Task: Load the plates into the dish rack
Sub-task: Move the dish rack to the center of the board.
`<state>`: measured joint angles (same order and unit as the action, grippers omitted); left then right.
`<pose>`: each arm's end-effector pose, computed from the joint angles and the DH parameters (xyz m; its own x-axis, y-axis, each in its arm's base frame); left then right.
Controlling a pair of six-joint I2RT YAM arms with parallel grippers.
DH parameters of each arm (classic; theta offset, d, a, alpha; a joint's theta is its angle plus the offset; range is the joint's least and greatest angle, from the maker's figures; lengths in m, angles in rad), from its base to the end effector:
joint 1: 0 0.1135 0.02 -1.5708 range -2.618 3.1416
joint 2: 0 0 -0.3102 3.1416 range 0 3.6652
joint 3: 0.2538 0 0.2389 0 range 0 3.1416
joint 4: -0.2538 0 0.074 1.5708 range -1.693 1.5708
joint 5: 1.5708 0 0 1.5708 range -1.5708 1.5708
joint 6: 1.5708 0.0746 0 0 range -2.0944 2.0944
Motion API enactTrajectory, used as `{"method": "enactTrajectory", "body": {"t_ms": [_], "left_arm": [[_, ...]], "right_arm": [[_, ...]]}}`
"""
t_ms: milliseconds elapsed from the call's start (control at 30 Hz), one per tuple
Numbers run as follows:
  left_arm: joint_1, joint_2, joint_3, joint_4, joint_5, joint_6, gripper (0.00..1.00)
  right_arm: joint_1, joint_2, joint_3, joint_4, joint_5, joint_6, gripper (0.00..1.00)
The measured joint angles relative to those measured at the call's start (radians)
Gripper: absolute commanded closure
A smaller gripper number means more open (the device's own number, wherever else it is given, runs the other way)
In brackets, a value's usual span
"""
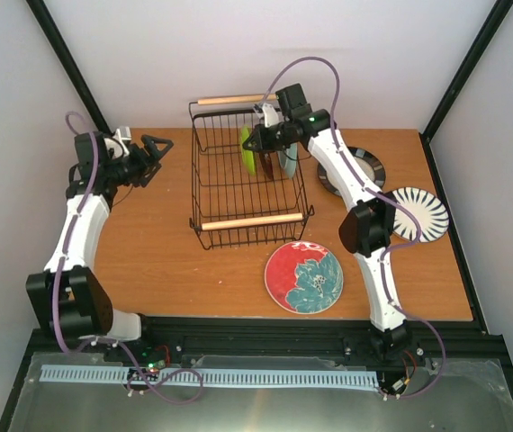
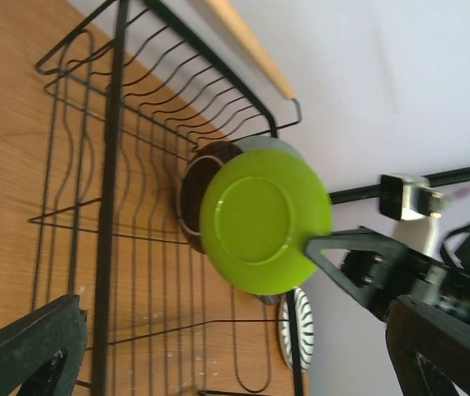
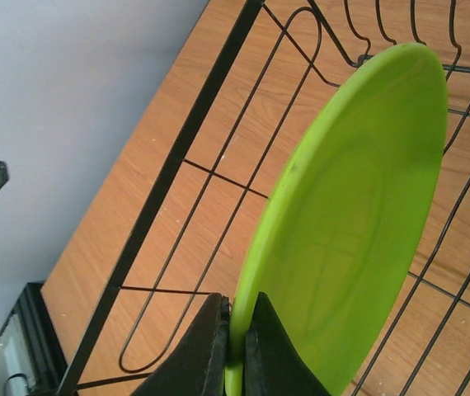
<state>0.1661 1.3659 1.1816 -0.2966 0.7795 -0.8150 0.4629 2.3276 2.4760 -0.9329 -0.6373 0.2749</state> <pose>0.3123 -0.0008 0.3750 -0.6746 -0.6379 -0.3715 0.0089 0.4961 -0.8682 0.4702 0.2843 0.3379 -0.8081 -0.1595 -0.5671 -0.5365 0.5968 0.5967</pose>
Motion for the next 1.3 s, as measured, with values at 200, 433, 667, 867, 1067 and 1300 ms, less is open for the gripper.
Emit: {"method": "enactTrajectory", "body": {"t_ms": [200,433,667,867,1067,1300], "left_arm": [[-0.026,0.132,0.000,0.014,-0.039,0.070,0.00],[-0.042,0.200,-0.003,0.071,-0.056,0.097,0.04],[-0.060,0.309,0.084,0.085,-0.062,0.175,0.28],[-0.129,0.587,0.404,-0.025,-0.079,0.310,0.36],[-0.155,0.669,0.549,-0.116,-0.119,0.394,0.50],[-0.158,0.702,0.577,-0.132,-0.190,0.426,0.70]], "right_arm": [[0.032,0.023,0.016,0.009,0.061,-0.010,0.97],[0.036,0.037,0.027,0.009,0.081,-0.014,0.97],[0.034,0.037,0.040,0.008,0.089,-0.024,0.97],[0.034,0.037,0.039,0.007,0.088,-0.024,0.97],[0.034,0.037,0.038,0.004,0.088,-0.029,0.97],[0.034,0.037,0.036,0.002,0.088,-0.035,0.97]]}}
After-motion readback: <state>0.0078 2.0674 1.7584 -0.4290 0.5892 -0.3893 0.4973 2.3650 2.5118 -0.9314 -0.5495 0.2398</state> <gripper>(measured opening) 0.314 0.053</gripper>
